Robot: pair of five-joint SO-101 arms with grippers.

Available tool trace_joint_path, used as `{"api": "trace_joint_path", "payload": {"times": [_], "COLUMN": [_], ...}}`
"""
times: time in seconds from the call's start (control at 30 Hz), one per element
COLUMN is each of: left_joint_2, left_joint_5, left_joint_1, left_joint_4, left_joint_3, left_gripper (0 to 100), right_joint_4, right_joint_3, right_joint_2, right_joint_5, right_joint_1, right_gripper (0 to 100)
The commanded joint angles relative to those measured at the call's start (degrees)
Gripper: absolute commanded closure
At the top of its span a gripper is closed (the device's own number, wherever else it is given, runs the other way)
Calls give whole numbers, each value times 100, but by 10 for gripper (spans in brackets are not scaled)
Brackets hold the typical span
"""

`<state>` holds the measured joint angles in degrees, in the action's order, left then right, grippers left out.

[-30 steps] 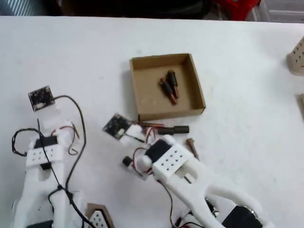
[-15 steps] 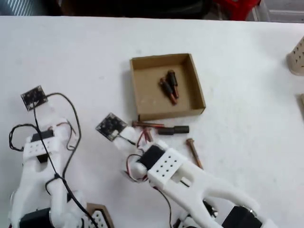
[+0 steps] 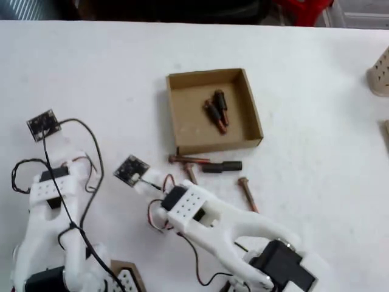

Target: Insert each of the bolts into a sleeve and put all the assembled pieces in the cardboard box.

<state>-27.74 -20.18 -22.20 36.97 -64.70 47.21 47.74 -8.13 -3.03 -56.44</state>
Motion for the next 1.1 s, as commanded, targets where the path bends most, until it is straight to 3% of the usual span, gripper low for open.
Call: {"api": "trace_joint_path", "payload": {"times": [0.0,0.2,0.43,0.57,0.87,1.07], "left_joint_2": [22,31,40,40,40,31], "left_joint_5": [-62,-62,-53,-53,-62,-62], "left_joint_1": [-57,-48,57,75,127,971], "left_joint_4": [-132,-132,-791,-1081,-1073,-334], "left_joint_3": [290,281,-35,-185,-185,0], "left_gripper": [936,936,936,936,933,935], "right_joint_4": [-251,-224,1095,1701,1745,1429], "right_joint_3": [-211,-255,-237,-193,712,818], "right_joint_2": [119,127,-1543,-2527,-3705,-3732], "right_joint_5": [18,18,18,18,-325,-343], "right_joint_1": [-31,189,1024,2158,4840,6721], "right_gripper": [930,976,983,983,982,982]}}
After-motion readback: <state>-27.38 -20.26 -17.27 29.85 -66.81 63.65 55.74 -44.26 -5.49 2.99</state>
